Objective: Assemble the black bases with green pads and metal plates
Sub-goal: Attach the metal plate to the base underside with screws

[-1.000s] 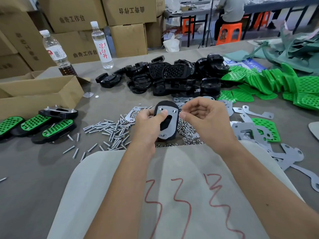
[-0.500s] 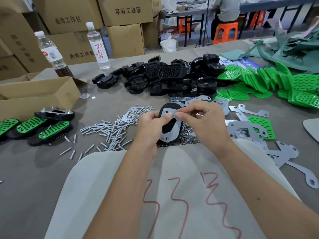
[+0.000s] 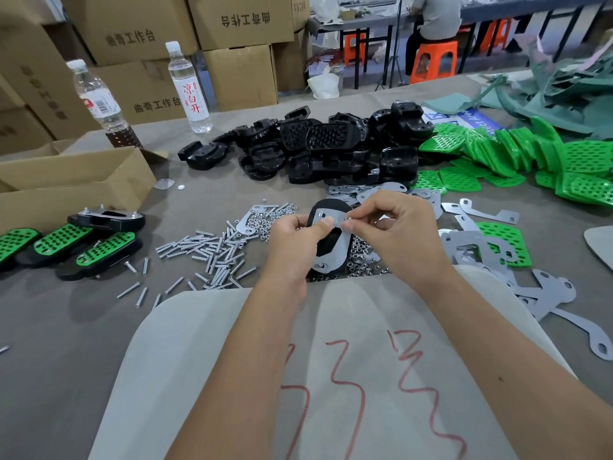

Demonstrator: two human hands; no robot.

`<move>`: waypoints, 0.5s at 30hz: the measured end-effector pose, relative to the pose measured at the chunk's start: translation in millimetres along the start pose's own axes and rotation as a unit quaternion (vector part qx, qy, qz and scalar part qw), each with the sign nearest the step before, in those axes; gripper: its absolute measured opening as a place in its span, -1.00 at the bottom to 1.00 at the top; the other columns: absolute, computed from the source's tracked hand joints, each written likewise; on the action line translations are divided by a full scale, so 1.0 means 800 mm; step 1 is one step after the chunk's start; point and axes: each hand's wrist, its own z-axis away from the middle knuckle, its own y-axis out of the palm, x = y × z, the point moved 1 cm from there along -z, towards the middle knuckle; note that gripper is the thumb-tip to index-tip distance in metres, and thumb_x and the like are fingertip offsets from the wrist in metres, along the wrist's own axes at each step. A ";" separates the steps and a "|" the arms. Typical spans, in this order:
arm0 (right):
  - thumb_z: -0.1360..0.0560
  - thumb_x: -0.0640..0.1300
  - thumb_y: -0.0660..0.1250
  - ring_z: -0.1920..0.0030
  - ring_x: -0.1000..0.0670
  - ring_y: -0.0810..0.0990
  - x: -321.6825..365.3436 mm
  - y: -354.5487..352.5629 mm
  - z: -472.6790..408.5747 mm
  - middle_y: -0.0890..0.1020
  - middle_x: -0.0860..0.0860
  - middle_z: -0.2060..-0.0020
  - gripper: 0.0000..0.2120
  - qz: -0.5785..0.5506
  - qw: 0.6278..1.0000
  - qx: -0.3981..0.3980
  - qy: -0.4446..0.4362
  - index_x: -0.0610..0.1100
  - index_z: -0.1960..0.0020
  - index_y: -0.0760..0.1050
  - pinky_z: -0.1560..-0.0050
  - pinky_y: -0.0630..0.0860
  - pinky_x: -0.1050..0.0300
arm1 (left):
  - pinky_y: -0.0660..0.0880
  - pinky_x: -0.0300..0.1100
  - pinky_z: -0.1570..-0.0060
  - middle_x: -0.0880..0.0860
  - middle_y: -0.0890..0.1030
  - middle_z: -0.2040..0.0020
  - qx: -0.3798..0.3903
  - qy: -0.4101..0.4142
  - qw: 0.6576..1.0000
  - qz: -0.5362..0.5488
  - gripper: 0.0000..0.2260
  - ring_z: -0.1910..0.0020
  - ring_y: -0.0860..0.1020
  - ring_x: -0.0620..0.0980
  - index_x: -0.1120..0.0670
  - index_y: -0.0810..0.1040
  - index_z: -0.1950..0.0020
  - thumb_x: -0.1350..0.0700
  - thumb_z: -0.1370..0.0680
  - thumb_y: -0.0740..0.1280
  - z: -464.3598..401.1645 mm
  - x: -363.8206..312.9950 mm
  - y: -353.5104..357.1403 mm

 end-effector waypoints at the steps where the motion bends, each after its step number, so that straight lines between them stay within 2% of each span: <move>1: -0.42 -0.26 0.61 0.27 -0.09 0.62 -0.001 0.000 0.000 0.68 0.04 0.30 -0.88 0.004 1.000 -0.005 -0.003 -0.15 0.20 0.68 0.23 0.64 -0.05 | 0.51 -0.33 0.39 0.06 0.70 0.18 -0.001 0.002 1.000 -0.001 -0.92 0.31 0.63 -0.09 0.14 0.61 0.06 0.18 -0.56 0.48 0.000 0.000 0.001; 5: -0.42 -0.21 0.62 0.34 -0.04 0.54 -0.002 0.000 0.000 0.63 0.04 0.35 -0.86 0.010 1.000 -0.012 -0.007 -0.09 0.19 0.66 0.32 0.55 -0.02 | 0.53 -0.34 0.36 0.08 0.70 0.15 -0.002 0.010 1.000 -0.006 -0.93 0.29 0.63 -0.08 0.17 0.62 0.00 0.19 -0.57 0.47 0.001 0.000 0.003; 7: -0.44 -0.22 0.60 0.29 -0.06 0.53 0.000 0.001 0.000 0.60 0.05 0.32 -0.89 0.016 1.000 -0.001 -0.013 -0.06 0.10 0.72 0.29 0.54 -0.01 | 0.52 -0.34 0.38 0.08 0.70 0.15 0.000 0.008 1.000 0.008 -0.95 0.31 0.64 -0.10 0.16 0.62 0.01 0.21 -0.57 0.46 0.002 0.000 0.003; 10: -0.47 -0.21 0.58 0.28 0.01 0.53 0.003 0.004 0.001 0.63 0.02 0.27 -0.87 0.025 0.999 0.026 -0.009 -0.08 0.00 0.75 0.21 0.57 0.04 | 0.48 -0.34 0.44 0.05 0.69 0.19 -0.017 -0.006 1.000 0.026 -0.93 0.37 0.62 -0.12 0.16 0.61 -0.02 0.19 -0.58 0.46 0.002 -0.002 0.001; 12: -0.49 -0.16 0.57 0.36 0.08 0.48 0.003 0.003 0.002 0.62 0.04 0.35 -0.96 0.019 0.999 0.032 -0.001 -0.11 0.12 0.73 0.27 0.49 0.11 | 0.49 -0.29 0.39 0.03 0.68 0.21 -0.034 -0.018 0.999 0.034 -0.92 0.34 0.61 -0.08 0.13 0.60 0.02 0.16 -0.58 0.46 0.000 -0.002 -0.001; 14: -0.53 -0.06 0.53 0.45 -0.01 0.38 0.000 0.001 0.003 0.51 -0.04 0.49 -0.64 0.028 1.000 0.002 -0.014 -0.18 0.35 0.56 0.36 0.36 0.11 | 0.50 -0.21 0.28 0.03 0.68 0.23 -0.045 -0.027 0.997 0.050 -0.90 0.29 0.61 -0.02 0.11 0.57 0.08 0.15 -0.57 0.47 -0.002 -0.002 -0.002; 15: -0.55 -0.03 0.51 0.45 -0.13 0.37 0.000 0.000 0.004 0.47 -0.13 0.50 -0.59 0.023 1.000 -0.011 -0.016 -0.21 0.37 0.51 0.38 0.33 0.07 | 0.51 -0.22 0.31 0.02 0.69 0.26 -0.047 -0.030 0.997 0.059 -0.89 0.31 0.62 -0.02 0.11 0.57 0.09 0.16 -0.57 0.47 -0.002 -0.003 -0.002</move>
